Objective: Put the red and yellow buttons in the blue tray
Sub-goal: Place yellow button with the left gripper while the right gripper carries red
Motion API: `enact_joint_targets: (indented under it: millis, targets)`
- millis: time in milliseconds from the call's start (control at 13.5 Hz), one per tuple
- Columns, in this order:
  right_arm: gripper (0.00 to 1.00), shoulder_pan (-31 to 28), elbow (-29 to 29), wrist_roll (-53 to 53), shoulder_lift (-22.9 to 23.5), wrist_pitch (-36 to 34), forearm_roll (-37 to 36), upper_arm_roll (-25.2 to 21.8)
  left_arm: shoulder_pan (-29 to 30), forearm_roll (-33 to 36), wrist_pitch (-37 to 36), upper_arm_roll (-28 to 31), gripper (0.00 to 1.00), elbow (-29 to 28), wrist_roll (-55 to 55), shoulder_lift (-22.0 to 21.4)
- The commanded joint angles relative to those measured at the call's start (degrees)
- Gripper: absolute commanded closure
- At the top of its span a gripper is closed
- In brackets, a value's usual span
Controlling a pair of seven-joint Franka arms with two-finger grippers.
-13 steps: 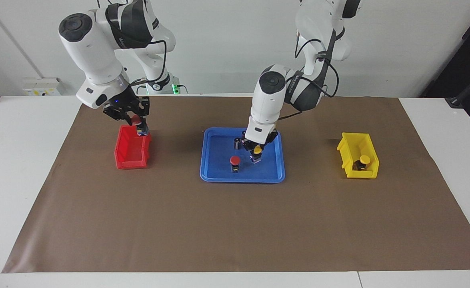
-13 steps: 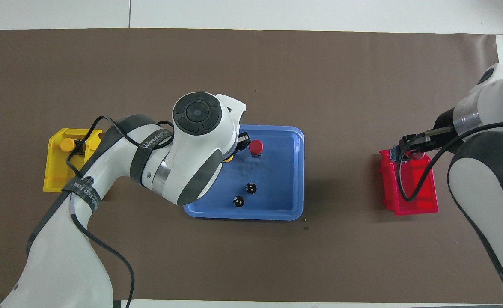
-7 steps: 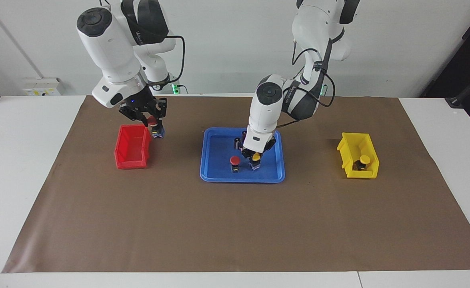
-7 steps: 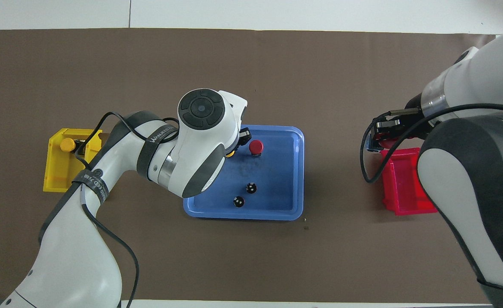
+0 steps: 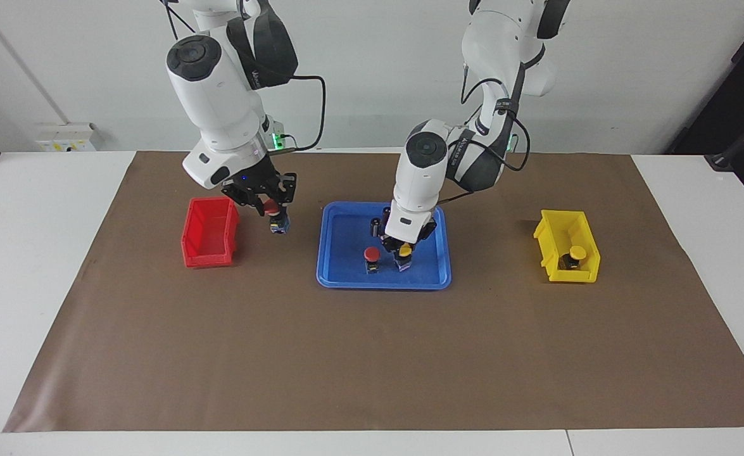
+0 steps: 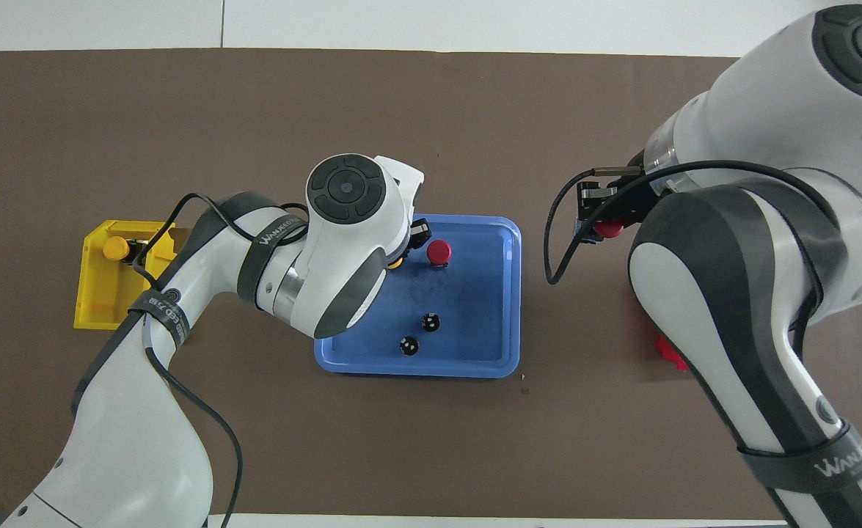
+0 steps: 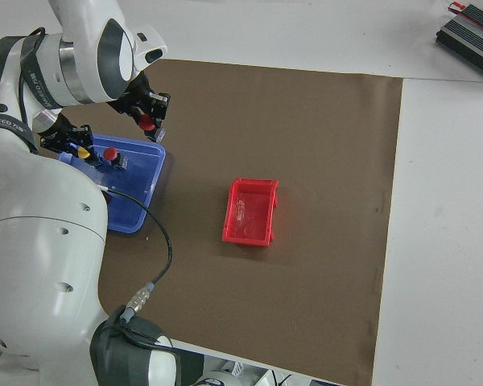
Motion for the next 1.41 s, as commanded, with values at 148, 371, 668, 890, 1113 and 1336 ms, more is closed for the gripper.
enact_joint_targets:
  millis: [148,371,668,890,1113,1336]
  targets:
    - [0.81,3.6,0.7,5.3,2.7,4.4,0.8,0.0,-0.5,-1.2,1.2,0.5,0.38,-0.8,-0.3,-0.3]
    - [0.81,5.1,-0.6,7.0,4.2,7.1,0.8,0.0,-0.3,-1.3,0.0,0.5,0.34,0.0,-0.2,-0.7]
    - [0.81,5.5,-5.8,6.9,3.6,11.0,0.8,0.1,1.0,-1.1,-5.0,1.3,0.26,0.3,0.2,-5.0]
    - [0.81,6.8,-6.7,6.6,5.0,13.0,0.7,0.2,5.5,0.7,-11.1,1.5,0.03,-0.7,7.5,-8.9]
    - [0.81,8.7,-6.0,6.6,8.1,16.2,0.2,0.2,13.3,0.9,-15.7,1.5,0.0,-1.3,22.0,-11.3]
    - [0.81,9.9,-6.1,6.5,10.2,17.1,-0.9,0.2,18.6,3.8,-16.5,1.5,0.0,-1.3,29.8,-11.7]
